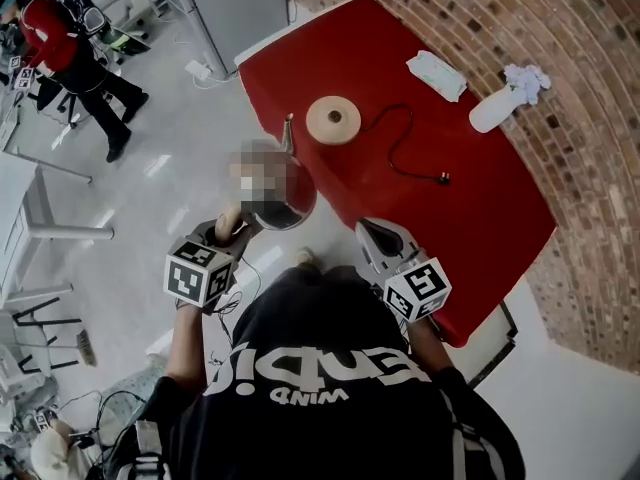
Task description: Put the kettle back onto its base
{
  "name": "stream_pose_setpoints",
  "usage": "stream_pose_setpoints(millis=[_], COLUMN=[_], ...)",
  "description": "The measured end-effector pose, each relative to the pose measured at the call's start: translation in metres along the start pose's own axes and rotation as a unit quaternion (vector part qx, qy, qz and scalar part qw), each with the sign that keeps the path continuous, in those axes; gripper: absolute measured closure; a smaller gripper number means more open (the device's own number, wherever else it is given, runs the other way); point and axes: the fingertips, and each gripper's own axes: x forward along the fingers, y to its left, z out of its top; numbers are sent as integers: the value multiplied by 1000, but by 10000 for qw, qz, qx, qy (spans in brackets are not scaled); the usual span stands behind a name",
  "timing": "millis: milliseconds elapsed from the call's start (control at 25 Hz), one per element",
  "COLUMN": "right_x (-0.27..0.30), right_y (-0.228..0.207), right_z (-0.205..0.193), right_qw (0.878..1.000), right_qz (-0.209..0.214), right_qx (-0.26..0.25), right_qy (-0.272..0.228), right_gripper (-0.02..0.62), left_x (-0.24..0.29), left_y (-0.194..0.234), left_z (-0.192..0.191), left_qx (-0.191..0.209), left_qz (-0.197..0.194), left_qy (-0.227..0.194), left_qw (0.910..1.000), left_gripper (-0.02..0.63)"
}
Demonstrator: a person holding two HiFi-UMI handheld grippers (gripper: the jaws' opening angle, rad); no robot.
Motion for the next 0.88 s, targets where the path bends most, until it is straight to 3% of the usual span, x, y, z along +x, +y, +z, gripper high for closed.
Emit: stream_pose_setpoints(millis=[880], right_x=[13], right_y=[-56], right_z=[18], right_qw=[9999], right_qz=[109], right_qx=[-43], right_qy=[-16], right_gripper=[574], left_x=[39], left_y=[1], left_z=[45], left_qx=[58], left_qz=[44], left_qy=[-6], left_qw=[10000], left_gripper=[532])
